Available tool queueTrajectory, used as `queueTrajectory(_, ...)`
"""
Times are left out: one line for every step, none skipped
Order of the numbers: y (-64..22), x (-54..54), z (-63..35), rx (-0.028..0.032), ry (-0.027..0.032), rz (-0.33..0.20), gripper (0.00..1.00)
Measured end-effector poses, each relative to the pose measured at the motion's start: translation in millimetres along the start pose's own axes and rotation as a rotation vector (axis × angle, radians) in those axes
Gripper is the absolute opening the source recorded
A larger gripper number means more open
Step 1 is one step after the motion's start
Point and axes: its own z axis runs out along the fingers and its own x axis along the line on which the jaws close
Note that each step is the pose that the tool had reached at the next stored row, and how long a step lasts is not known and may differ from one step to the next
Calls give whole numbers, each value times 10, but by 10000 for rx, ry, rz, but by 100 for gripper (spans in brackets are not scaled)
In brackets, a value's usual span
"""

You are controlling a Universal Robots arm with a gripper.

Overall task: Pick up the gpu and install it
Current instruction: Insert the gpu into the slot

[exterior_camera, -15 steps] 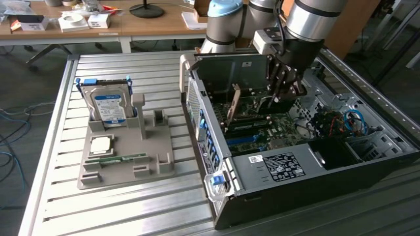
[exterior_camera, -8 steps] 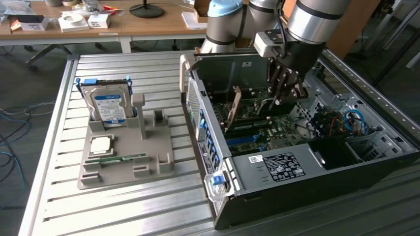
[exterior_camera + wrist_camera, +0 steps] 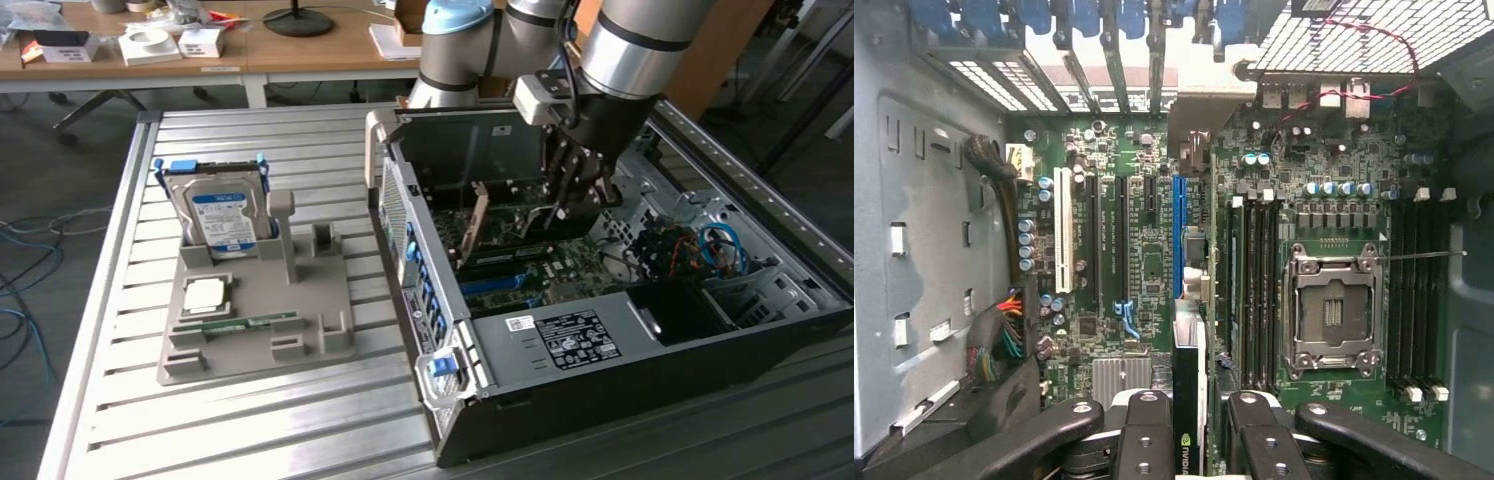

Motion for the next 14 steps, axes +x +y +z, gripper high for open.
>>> queueTrajectory(0, 0, 0, 0, 0, 0, 26)
queueTrajectory(0, 0, 0, 0, 0, 0, 26)
queueTrajectory(0, 0, 0, 0, 0, 0, 26)
queueTrajectory(0, 0, 0, 0, 0, 0, 26)
queueTrajectory(3, 0, 1, 1, -1, 1, 26)
queueTrajectory(8, -1, 2, 2, -3, 3, 26)
queueTrajectory(10, -1, 3, 1, -4, 2, 26)
queueTrajectory(9, -1, 2, 1, -4, 1, 26)
queueTrajectory(9, -1, 2, 1, -4, 0, 26)
queueTrajectory(9, -1, 3, 1, -4, 0, 26)
queueTrajectory(9, -1, 2, 1, -3, 0, 26)
queueTrajectory(9, -1, 2, 1, -3, 0, 26)
queueTrajectory(9, -1, 2, 1, -3, 0, 26)
queueTrajectory(9, -1, 2, 1, -3, 0, 26)
